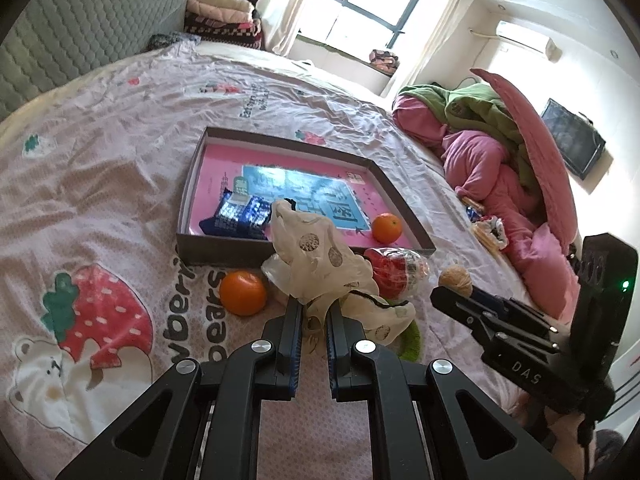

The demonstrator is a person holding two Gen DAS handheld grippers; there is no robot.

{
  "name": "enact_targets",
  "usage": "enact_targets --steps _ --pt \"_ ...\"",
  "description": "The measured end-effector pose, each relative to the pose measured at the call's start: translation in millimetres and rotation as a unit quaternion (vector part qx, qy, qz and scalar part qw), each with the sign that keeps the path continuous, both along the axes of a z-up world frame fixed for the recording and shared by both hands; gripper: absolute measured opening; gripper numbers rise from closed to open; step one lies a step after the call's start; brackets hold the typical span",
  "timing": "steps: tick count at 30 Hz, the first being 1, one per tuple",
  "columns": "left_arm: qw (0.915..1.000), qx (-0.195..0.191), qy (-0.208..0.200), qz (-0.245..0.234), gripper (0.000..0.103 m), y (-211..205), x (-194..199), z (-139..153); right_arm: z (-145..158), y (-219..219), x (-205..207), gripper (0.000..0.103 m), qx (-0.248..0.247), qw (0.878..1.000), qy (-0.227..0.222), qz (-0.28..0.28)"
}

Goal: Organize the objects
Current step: 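Lift the mesh bag with the left gripper while the right gripper lifts the round bun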

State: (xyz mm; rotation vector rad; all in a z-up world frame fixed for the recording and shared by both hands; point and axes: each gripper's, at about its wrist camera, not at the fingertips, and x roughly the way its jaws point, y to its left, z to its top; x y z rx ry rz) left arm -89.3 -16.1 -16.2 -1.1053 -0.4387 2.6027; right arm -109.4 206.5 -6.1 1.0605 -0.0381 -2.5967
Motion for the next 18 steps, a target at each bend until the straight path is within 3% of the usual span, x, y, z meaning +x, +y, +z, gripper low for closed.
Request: enact_targets --steps 18 --pt "0.9998 -0.018 0.011 0.001 0.01 1.4 -7.1 3.3 2.6 -4.6 -8.0 0.034 0.0 1.0 0.003 0.008"
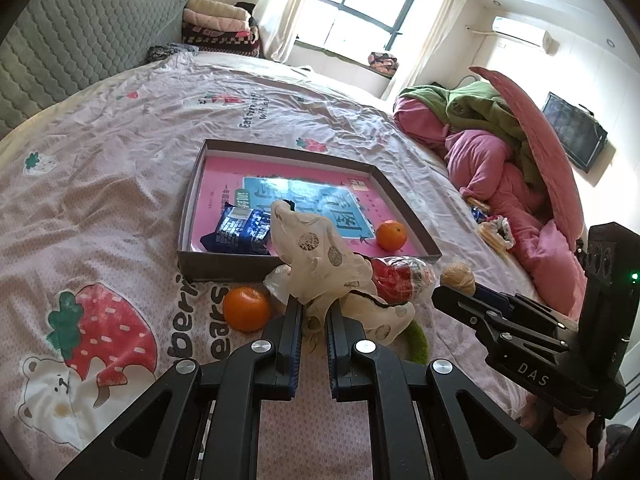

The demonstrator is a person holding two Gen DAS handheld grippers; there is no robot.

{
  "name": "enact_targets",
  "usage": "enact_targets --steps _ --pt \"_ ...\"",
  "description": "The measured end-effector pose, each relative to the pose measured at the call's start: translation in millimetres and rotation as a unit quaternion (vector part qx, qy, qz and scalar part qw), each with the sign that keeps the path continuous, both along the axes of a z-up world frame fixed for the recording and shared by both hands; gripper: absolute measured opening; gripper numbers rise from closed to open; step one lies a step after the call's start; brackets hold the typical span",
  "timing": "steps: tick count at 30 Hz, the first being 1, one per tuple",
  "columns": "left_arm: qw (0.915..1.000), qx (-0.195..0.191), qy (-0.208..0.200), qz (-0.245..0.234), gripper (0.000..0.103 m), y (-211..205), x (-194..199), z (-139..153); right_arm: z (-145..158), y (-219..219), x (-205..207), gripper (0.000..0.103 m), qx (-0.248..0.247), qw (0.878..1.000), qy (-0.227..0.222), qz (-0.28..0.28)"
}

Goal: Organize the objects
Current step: 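Lift the mesh bag with the left gripper while the right gripper lifts the round bun, then carry the mesh bag and bun over the tray with both grippers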

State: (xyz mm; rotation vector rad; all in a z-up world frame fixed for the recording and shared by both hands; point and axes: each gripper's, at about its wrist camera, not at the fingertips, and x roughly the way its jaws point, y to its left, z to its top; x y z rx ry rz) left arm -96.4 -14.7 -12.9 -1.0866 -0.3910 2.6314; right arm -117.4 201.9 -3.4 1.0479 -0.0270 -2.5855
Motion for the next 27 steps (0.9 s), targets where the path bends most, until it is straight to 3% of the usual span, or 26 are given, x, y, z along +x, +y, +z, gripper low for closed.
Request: enact_targets --steps 27 --pt "0.9999 0.01 0.004 0.005 0.01 -9 -12 -1 0 -10 -18 0.034 0.0 1.0 0.002 0.009"
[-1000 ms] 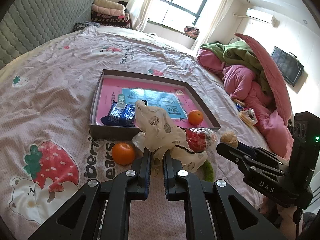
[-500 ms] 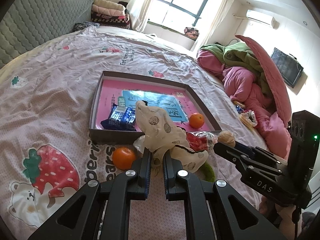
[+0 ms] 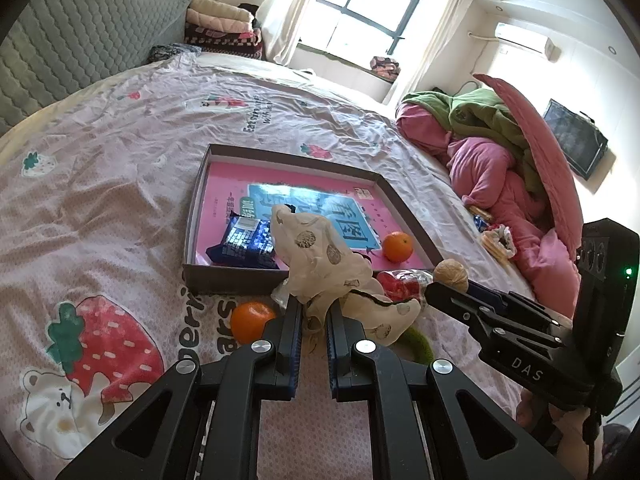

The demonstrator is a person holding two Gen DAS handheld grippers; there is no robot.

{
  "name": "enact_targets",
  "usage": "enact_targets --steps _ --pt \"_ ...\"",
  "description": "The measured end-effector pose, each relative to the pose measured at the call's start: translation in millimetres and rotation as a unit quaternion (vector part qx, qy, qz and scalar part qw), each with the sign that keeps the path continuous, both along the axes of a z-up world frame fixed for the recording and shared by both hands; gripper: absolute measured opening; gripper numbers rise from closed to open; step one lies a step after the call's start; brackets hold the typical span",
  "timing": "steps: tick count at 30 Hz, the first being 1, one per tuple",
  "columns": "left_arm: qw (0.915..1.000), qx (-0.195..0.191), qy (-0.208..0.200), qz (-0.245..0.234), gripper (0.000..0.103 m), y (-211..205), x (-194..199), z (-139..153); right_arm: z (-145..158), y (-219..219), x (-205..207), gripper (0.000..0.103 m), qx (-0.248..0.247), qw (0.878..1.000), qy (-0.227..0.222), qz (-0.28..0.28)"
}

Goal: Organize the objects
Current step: 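Carry the mesh bag and bun over the tray with both grippers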

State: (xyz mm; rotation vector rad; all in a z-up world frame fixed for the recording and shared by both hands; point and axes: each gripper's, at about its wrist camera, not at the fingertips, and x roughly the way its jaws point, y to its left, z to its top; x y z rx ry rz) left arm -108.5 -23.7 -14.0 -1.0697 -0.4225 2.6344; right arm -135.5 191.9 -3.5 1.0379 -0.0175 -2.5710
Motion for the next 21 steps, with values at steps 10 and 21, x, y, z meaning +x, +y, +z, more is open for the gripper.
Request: enact_targets --steps 10,21 --pt "0.9999 0.0 0.01 0.006 0.01 -2 -16 7 3 -11 -15 0.034 0.009 1.0 0.007 0.011" --pt "0.9997 0.001 0.014 0.02 0.01 -10 -45 6 -3 -22 -43 0.034 0.019 1.0 0.003 0.018"
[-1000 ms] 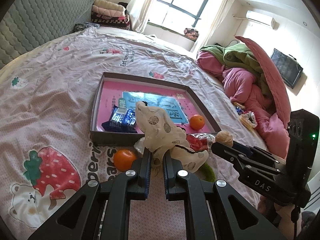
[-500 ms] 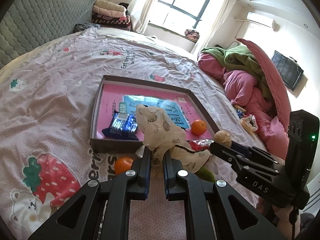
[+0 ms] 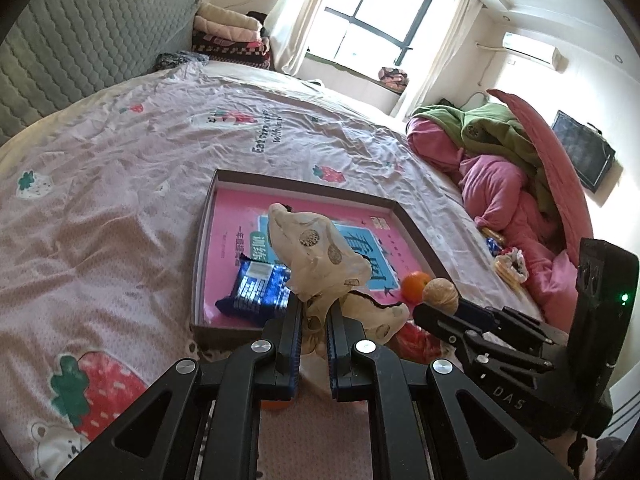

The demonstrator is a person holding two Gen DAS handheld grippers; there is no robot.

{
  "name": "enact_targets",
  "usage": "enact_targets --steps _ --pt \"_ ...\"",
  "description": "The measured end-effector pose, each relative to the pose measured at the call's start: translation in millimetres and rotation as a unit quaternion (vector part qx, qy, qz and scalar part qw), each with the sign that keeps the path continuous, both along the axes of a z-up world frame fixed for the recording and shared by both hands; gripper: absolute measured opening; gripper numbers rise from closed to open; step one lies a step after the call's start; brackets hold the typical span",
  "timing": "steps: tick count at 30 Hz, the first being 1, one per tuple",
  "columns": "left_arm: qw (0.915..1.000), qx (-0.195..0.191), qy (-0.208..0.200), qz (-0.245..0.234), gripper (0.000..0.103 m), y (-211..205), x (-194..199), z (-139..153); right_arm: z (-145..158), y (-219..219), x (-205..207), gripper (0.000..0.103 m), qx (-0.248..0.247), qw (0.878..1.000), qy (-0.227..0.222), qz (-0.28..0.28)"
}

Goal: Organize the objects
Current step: 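Carry the mesh bag and bun over the tray with both grippers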

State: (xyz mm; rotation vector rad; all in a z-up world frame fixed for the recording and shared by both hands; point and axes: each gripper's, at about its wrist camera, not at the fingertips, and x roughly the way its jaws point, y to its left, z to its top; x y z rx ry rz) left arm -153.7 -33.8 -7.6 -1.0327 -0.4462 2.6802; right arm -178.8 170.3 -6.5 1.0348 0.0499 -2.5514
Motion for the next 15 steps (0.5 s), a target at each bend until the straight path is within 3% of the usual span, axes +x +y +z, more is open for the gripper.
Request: enact_targets --steps 15 --pt "0.9999 0.001 -0.009 0.008 0.01 -2 -30 -13 -27 -16 -32 0.034 0.025 0.999 -0.025 0.01"
